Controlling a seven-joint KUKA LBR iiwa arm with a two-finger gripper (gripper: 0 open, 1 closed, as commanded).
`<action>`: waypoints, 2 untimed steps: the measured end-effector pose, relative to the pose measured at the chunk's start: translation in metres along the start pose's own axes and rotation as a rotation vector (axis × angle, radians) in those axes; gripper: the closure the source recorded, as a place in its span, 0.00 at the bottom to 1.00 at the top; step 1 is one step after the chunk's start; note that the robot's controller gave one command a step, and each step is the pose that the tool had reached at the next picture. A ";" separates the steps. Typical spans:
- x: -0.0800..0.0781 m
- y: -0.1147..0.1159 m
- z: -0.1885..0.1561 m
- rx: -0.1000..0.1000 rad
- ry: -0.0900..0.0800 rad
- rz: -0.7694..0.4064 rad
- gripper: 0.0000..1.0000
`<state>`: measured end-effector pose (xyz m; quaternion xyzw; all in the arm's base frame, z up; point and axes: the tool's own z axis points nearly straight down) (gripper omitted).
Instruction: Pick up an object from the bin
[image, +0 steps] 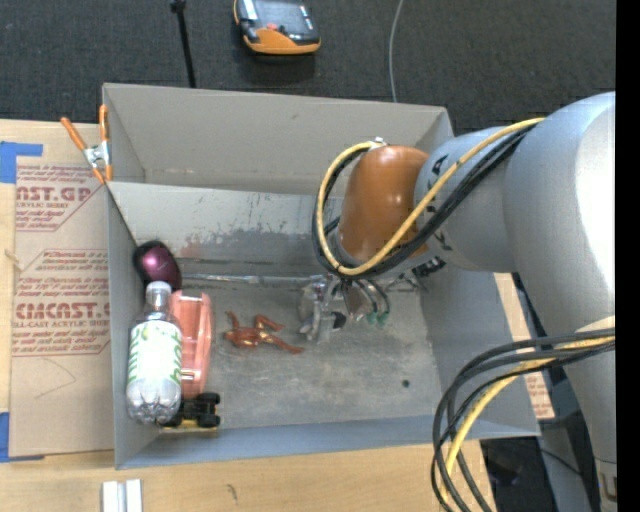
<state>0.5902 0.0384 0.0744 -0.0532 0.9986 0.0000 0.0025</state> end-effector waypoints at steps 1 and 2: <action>0.000 0.000 0.000 0.000 0.000 0.000 1.00; 0.007 0.005 -0.059 -0.001 0.009 0.026 1.00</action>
Offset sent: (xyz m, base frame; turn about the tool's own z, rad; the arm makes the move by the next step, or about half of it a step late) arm -0.0162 0.0113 0.1694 0.0721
